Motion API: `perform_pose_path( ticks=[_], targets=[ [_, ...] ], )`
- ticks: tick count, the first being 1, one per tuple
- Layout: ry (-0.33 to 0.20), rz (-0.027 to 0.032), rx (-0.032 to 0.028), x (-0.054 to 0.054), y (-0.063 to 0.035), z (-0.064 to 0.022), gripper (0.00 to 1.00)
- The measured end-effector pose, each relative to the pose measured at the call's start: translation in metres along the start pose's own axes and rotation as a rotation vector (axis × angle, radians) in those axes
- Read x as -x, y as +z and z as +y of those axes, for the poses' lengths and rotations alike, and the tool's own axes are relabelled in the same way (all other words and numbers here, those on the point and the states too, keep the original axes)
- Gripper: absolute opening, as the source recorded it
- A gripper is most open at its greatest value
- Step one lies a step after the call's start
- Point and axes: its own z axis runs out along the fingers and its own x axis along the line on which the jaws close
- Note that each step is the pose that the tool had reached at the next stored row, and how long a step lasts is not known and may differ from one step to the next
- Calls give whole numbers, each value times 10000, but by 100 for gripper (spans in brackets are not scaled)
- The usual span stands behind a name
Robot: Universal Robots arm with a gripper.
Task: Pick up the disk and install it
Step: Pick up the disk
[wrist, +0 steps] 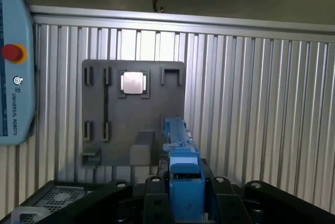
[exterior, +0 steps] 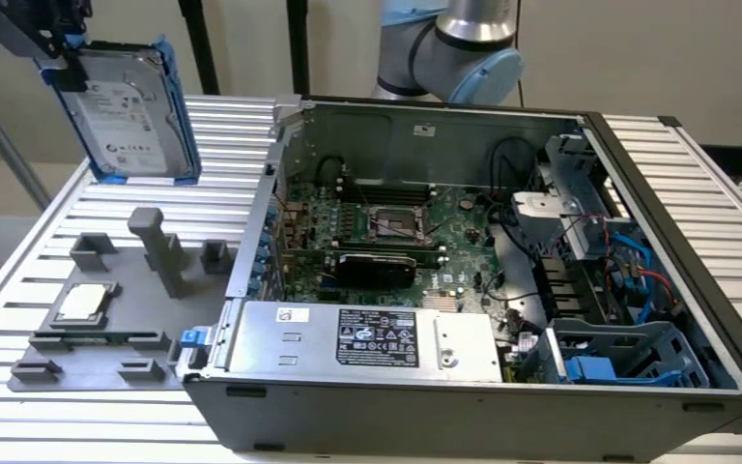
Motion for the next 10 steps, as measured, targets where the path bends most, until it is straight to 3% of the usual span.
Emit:
perform_pose_path(
  ticks=[10],
  targets=[
    [0, -23, -1, -62, -346, -448, 0]
  ],
)
